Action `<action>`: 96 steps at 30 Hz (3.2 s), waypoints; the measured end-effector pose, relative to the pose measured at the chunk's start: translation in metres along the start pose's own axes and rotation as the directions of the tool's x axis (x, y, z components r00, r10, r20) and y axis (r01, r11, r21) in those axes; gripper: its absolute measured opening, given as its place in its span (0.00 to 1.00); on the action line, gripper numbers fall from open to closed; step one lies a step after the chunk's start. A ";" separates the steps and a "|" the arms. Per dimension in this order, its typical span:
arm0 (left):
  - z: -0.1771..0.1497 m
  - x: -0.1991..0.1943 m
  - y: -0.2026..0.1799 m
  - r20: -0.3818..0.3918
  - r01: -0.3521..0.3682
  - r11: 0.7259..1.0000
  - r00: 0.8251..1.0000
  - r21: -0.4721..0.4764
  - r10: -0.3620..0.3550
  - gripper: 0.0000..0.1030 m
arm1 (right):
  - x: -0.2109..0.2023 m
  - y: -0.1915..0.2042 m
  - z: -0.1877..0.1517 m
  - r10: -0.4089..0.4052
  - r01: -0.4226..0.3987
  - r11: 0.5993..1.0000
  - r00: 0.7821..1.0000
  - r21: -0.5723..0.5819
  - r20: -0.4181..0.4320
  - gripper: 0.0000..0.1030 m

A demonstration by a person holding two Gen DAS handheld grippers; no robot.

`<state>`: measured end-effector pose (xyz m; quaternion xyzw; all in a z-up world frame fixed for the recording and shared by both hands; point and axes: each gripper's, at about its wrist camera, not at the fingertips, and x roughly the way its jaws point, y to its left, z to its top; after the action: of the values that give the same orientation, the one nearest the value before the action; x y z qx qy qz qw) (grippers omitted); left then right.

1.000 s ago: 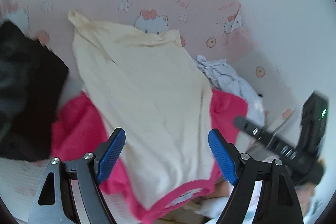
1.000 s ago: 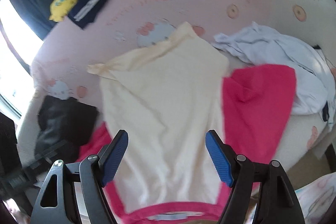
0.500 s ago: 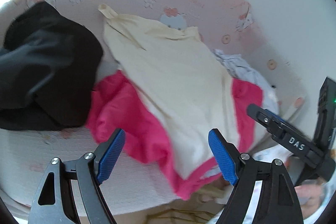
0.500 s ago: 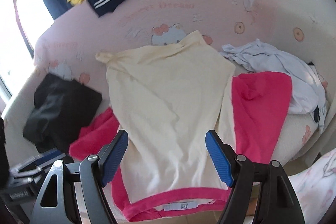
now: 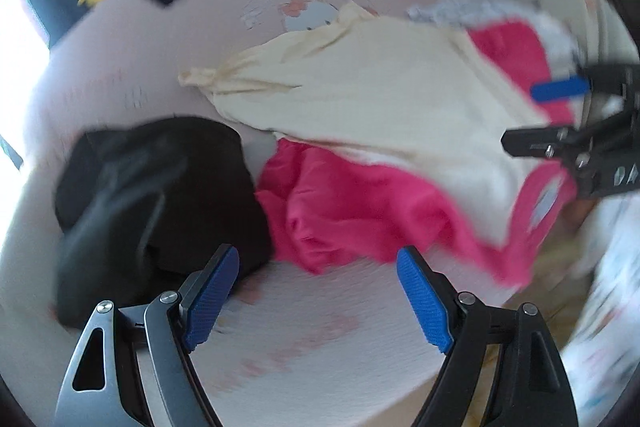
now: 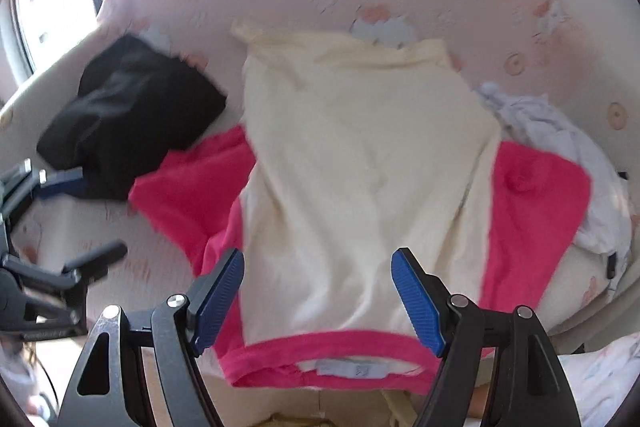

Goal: Fold clothes

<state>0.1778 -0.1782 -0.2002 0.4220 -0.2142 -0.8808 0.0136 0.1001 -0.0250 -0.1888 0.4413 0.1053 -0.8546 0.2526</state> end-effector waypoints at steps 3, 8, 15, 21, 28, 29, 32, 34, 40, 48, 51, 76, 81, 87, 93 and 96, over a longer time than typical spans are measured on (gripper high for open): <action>-0.010 0.008 -0.016 0.024 -0.088 0.976 0.996 0.199 0.085 0.78 | 0.010 0.015 -0.003 0.011 -0.013 0.999 0.999 -0.052 -0.039 0.73; -0.025 0.026 -0.040 0.082 -0.179 0.876 0.984 0.449 0.160 0.78 | 0.025 0.040 -0.007 0.008 -0.019 0.989 0.997 -0.150 -0.077 0.73; -0.018 0.046 -0.026 0.093 -0.185 0.890 0.983 0.416 0.161 0.78 | 0.042 0.046 -0.012 0.060 -0.084 0.982 0.988 -0.171 -0.139 0.73; -0.011 0.062 -0.020 0.136 -0.231 0.866 0.972 0.444 0.190 0.78 | 0.047 0.059 -0.019 0.013 -0.047 0.919 0.996 -0.392 -0.090 0.73; -0.018 0.061 -0.018 0.142 -0.184 0.862 0.981 0.472 0.132 0.78 | 0.056 0.072 -0.028 -0.069 0.066 0.790 0.997 -0.609 0.018 0.73; -0.020 0.059 -0.019 0.148 -0.183 0.855 0.981 0.485 0.126 0.78 | 0.055 0.073 -0.028 -0.053 0.064 0.789 0.998 -0.611 0.036 0.73; -0.027 0.059 -0.021 0.162 -0.189 0.830 0.979 0.524 0.121 0.78 | 0.057 0.080 -0.030 -0.030 0.068 0.776 0.997 -0.627 0.070 0.73; -0.027 0.060 -0.022 0.168 -0.198 0.827 0.978 0.526 0.127 0.78 | 0.062 0.086 -0.034 -0.036 0.085 0.748 0.995 -0.658 0.088 0.73; -0.021 0.063 -0.021 0.154 -0.202 0.844 0.978 0.497 0.143 0.78 | 0.074 0.087 -0.031 -0.062 0.120 0.719 0.992 -0.685 0.109 0.33; -0.014 0.060 -0.024 0.122 -0.177 0.883 0.983 0.434 0.137 0.74 | 0.076 0.022 0.004 0.094 -0.095 0.958 0.995 -0.269 -0.017 0.07; -0.009 0.063 -0.028 0.112 -0.157 0.891 0.986 0.426 0.120 0.73 | 0.075 -0.011 0.012 0.132 -0.133 0.985 0.991 -0.106 -0.014 0.07; 0.064 0.068 0.031 0.093 0.097 0.969 0.993 -0.229 -0.078 0.20 | 0.051 -0.020 0.016 0.233 -0.231 0.968 0.972 -0.093 0.005 0.62; 0.088 0.057 0.033 0.146 0.148 0.959 0.983 -0.242 -0.115 0.19 | 0.052 -0.013 0.021 0.250 -0.249 0.963 0.968 -0.104 -0.003 0.62; 0.108 0.056 0.026 0.154 0.160 0.970 0.979 -0.182 -0.132 0.19 | 0.054 0.001 0.051 0.282 -0.276 0.951 0.959 -0.139 0.024 0.62; 0.114 0.058 0.032 0.163 0.175 0.966 0.976 -0.192 -0.145 0.19 | 0.062 0.008 0.077 0.320 -0.317 0.940 0.948 -0.127 -0.004 0.62; 0.114 0.064 0.037 0.149 0.192 0.957 0.975 -0.217 -0.162 0.19 | 0.060 0.006 0.079 0.321 -0.323 0.939 0.946 -0.115 -0.038 0.62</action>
<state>0.0452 -0.1828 -0.1703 0.3770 -0.0725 -0.9229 -0.0307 0.0183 -0.0822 -0.1904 0.4447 0.0853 -0.7898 0.4138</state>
